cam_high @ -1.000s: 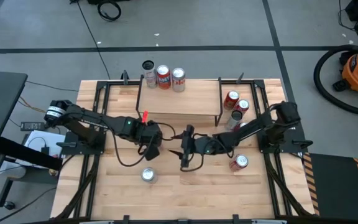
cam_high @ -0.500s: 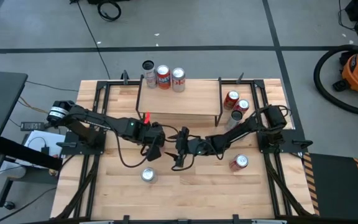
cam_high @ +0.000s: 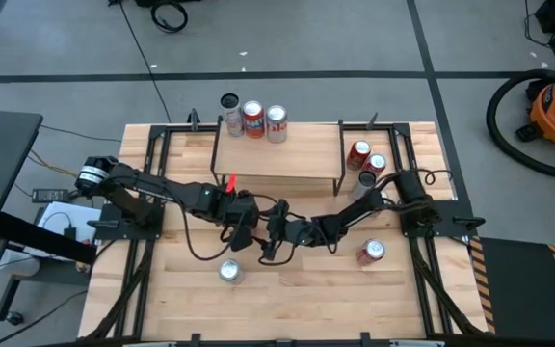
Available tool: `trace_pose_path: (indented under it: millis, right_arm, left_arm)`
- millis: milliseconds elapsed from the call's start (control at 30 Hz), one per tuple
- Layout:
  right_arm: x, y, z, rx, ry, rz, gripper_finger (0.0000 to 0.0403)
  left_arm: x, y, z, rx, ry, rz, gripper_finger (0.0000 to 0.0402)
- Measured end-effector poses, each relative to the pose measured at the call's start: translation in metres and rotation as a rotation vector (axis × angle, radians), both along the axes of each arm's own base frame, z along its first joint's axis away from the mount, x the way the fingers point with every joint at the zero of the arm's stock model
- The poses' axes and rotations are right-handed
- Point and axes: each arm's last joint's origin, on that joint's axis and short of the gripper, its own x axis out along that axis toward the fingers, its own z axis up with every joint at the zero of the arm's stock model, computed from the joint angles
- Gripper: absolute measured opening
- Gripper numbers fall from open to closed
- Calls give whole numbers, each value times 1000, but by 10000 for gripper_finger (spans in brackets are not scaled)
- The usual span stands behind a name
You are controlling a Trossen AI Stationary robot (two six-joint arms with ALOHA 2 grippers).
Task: Place canned beverage on shelf
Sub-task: Put the center orange soda can on the shelf aligned with the other orange soda can
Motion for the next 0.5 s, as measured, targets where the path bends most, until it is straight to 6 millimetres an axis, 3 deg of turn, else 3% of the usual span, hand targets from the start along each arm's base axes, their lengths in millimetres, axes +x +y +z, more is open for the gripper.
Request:
trace_pose_path:
  millis: [500]
  right_arm:
    - [9, -8, -10, 55, -22, 28, 360]
  left_arm:
    - [10, -3, 5, -3, -95, -121, 317]
